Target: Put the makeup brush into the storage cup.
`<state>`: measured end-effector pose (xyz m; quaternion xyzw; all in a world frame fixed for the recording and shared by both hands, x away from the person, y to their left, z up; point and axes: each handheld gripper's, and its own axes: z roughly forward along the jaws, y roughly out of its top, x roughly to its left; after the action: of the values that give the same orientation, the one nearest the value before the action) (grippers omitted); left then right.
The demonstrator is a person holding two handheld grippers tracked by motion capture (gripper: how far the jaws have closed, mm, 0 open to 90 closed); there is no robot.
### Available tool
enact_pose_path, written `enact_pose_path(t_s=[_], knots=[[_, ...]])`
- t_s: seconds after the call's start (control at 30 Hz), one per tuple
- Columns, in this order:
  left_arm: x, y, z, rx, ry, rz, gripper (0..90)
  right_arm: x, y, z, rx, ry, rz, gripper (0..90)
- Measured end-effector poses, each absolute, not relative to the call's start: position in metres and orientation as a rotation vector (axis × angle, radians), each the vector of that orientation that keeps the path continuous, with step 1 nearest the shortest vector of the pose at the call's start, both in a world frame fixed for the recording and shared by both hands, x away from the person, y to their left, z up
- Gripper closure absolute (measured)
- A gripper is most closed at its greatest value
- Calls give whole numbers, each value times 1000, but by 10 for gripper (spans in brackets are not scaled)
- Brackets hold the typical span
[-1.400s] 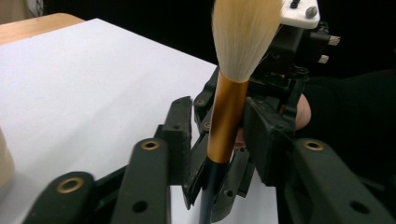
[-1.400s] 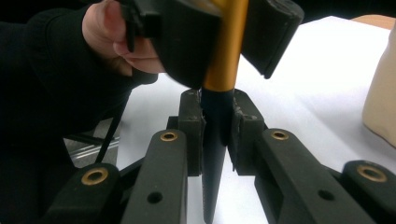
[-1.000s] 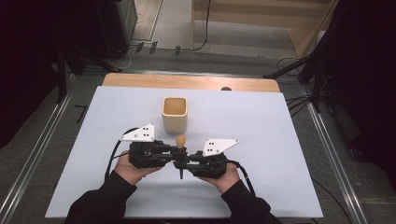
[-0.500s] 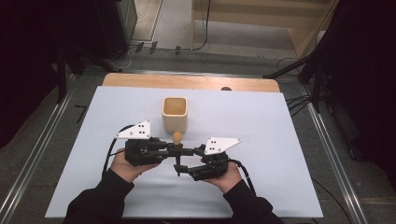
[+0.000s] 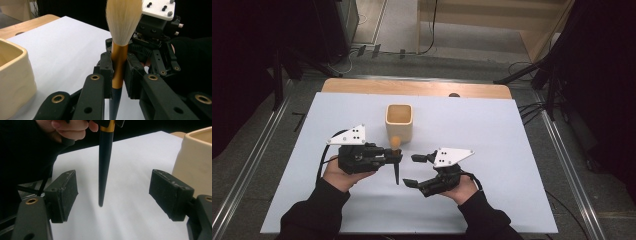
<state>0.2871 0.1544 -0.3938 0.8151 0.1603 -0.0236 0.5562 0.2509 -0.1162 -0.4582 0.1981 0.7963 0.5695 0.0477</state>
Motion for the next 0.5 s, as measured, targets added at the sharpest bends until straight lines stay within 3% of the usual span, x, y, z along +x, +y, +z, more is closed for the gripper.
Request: enact_pose_path(t_s=[0.5], knots=[[293,168,-392,1918,409,-29,795,250,-129,-458,638,2425,1730,210]])
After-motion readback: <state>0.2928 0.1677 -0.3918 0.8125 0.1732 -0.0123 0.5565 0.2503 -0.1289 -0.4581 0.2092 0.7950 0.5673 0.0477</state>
